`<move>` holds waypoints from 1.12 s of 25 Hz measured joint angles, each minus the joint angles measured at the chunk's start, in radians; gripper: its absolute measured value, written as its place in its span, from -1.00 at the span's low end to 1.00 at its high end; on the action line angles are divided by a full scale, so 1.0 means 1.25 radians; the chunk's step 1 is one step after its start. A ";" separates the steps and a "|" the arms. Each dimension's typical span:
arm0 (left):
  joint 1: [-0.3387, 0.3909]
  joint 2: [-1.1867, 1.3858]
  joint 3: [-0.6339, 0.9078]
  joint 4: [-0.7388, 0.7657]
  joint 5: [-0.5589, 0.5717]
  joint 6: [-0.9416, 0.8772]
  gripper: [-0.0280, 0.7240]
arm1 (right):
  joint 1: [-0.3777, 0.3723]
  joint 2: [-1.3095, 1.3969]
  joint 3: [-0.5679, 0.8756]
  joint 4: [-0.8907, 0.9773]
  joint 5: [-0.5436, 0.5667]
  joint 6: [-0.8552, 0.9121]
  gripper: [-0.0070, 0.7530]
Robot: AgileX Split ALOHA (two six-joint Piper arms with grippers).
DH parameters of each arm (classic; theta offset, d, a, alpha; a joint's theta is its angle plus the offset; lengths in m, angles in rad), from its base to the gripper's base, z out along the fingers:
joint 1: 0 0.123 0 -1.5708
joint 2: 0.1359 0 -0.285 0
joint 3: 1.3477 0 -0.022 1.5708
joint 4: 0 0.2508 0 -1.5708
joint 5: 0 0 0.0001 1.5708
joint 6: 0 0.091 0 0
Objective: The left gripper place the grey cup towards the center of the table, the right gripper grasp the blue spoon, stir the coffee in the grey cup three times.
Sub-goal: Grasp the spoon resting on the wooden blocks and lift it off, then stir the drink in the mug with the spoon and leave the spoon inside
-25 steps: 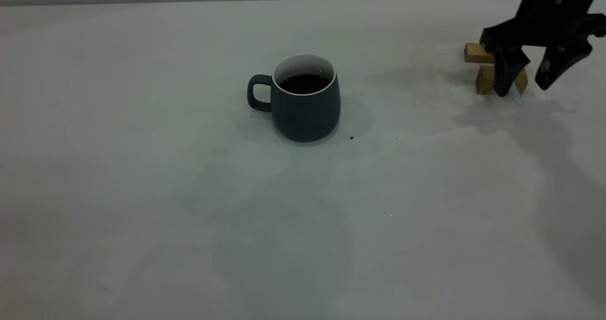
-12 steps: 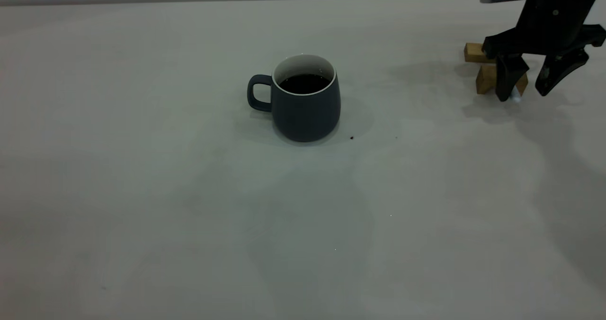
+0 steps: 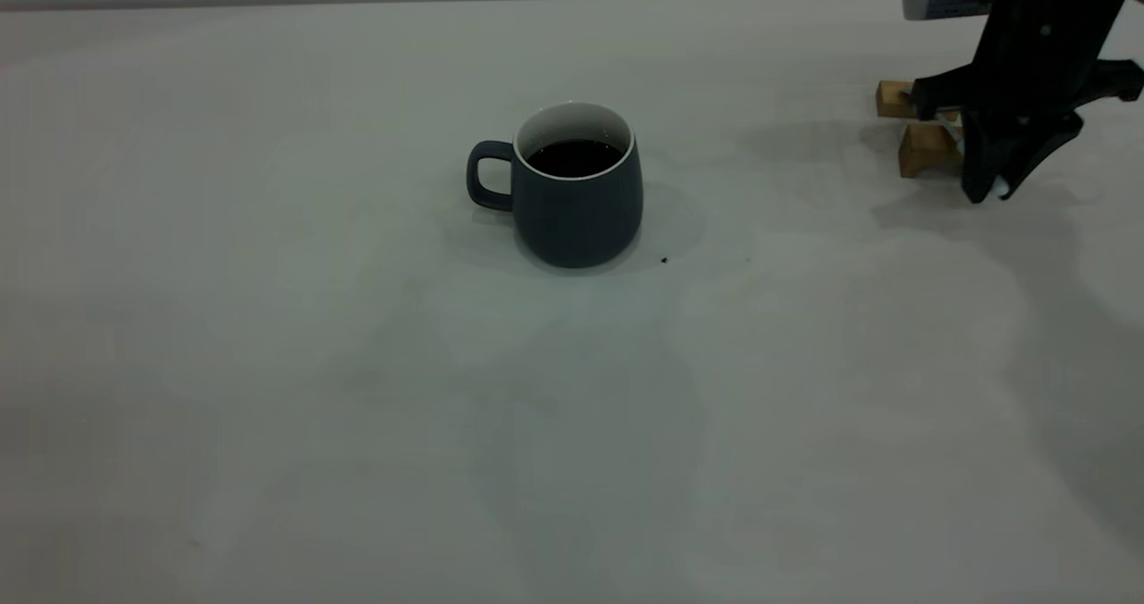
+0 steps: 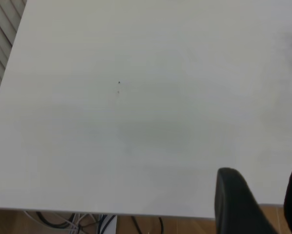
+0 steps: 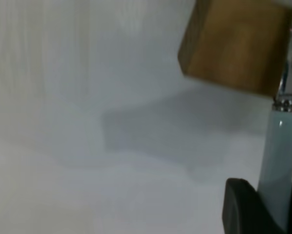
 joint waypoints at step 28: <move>0.000 0.000 0.000 0.000 0.000 0.000 -0.07 | 0.184 -0.246 0.000 0.844 0.330 0.368 -0.59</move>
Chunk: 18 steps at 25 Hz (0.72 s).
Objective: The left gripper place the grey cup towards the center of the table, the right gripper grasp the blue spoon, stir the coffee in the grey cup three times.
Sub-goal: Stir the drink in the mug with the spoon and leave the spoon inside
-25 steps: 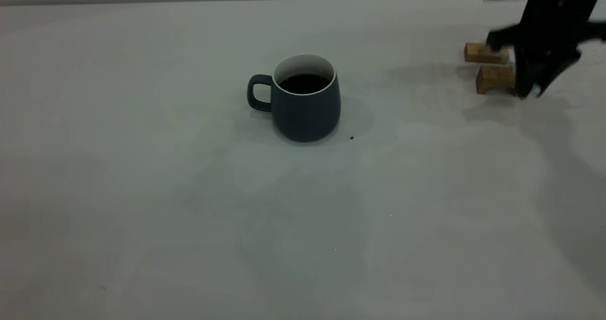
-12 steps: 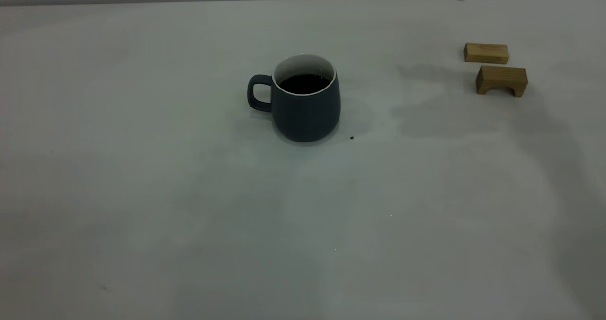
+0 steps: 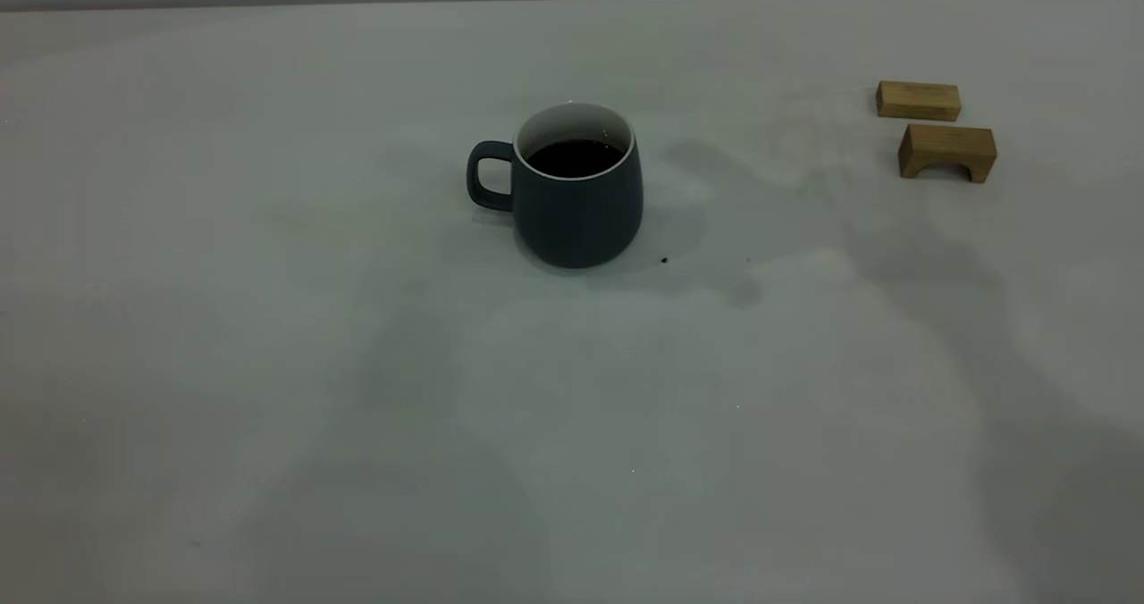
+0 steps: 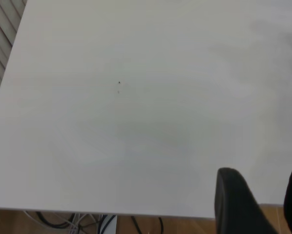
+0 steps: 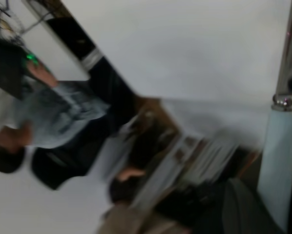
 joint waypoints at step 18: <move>0.000 0.000 0.000 0.000 0.000 0.000 -0.07 | 0.029 0.146 0.000 0.275 -0.008 0.240 -0.59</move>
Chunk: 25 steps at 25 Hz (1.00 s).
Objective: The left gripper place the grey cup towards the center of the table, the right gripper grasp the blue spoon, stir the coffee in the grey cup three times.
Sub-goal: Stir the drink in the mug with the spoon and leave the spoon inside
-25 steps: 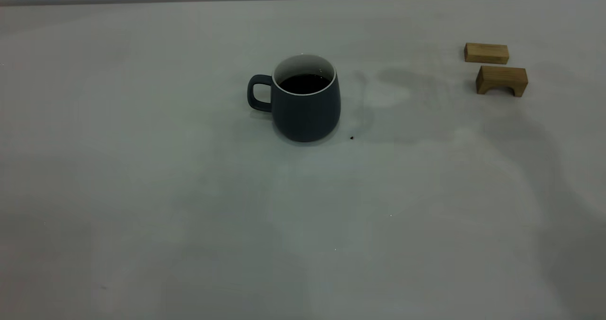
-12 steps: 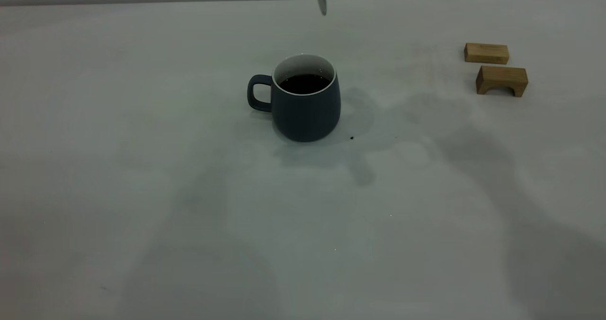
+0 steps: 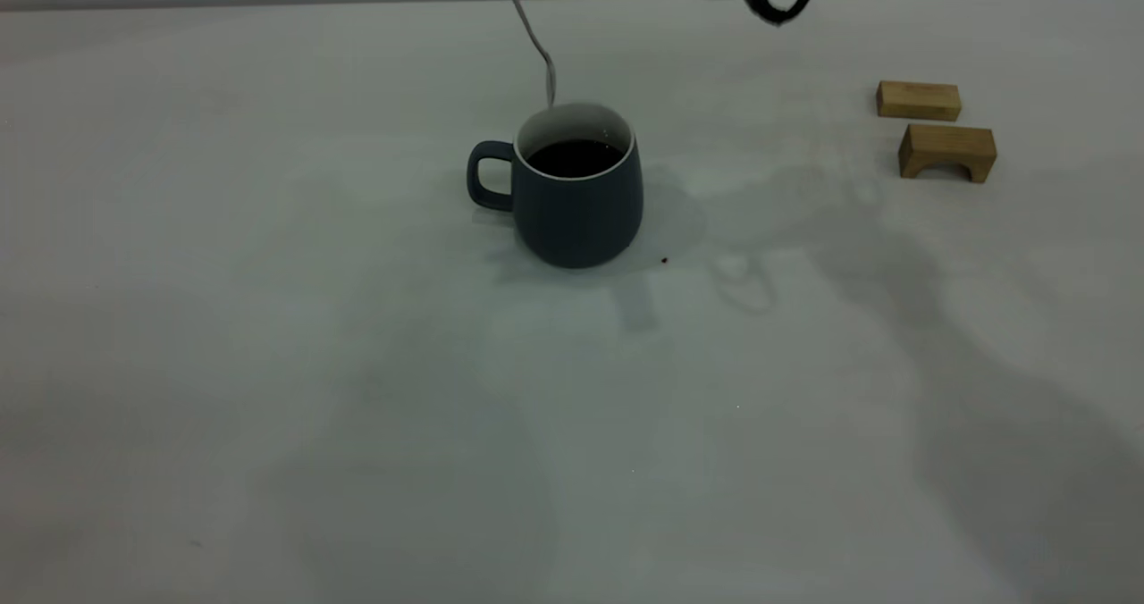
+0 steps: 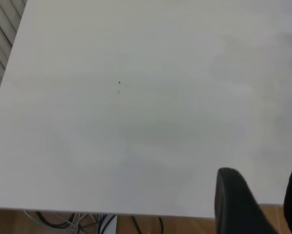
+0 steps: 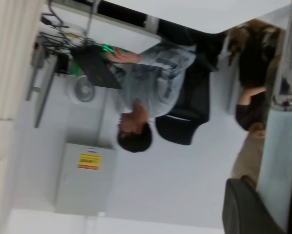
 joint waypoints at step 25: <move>0.000 0.000 0.000 0.000 0.000 0.000 -0.07 | -0.028 0.203 0.000 0.239 -0.027 -0.166 -0.59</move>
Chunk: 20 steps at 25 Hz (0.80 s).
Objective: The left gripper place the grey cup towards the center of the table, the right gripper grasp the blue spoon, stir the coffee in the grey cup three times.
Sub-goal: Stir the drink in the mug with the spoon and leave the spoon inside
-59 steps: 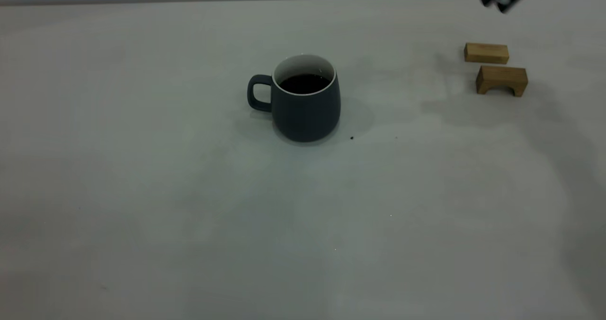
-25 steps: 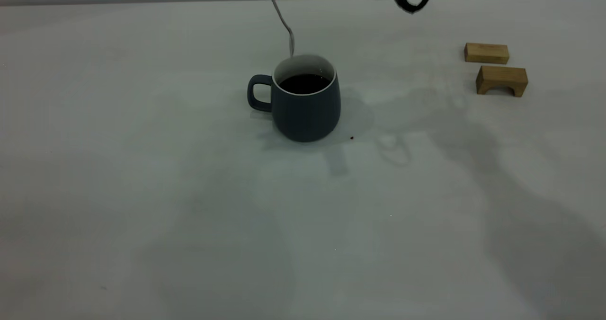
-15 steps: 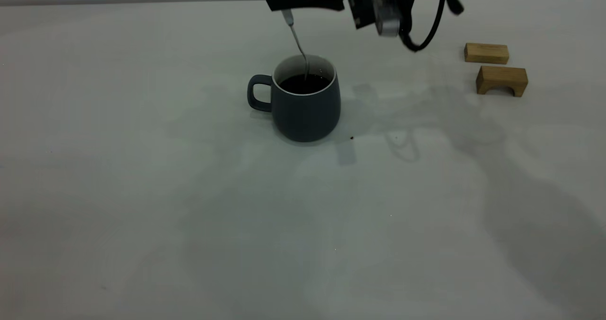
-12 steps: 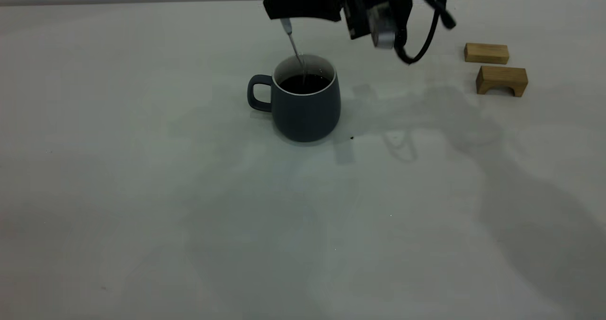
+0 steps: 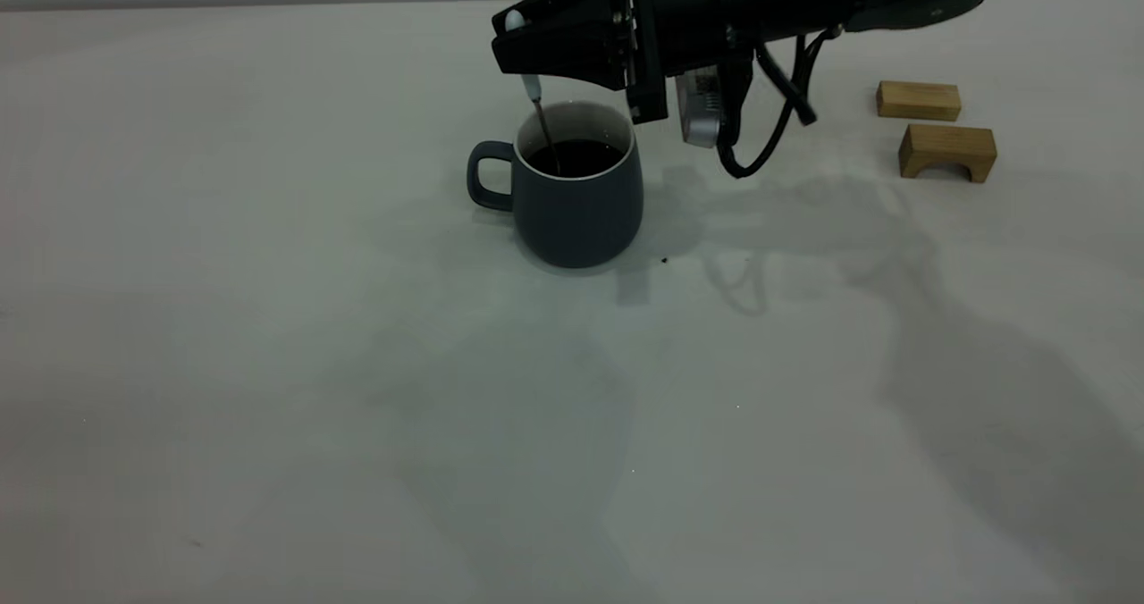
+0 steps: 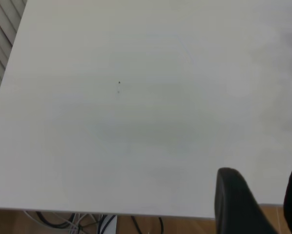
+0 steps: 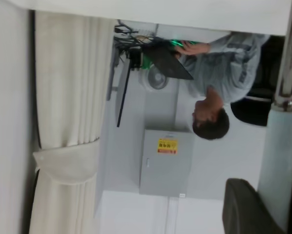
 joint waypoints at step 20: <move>0.000 0.000 0.000 0.000 -0.001 0.000 -0.07 | 0.000 -0.009 -0.001 -0.123 -0.070 0.168 -0.59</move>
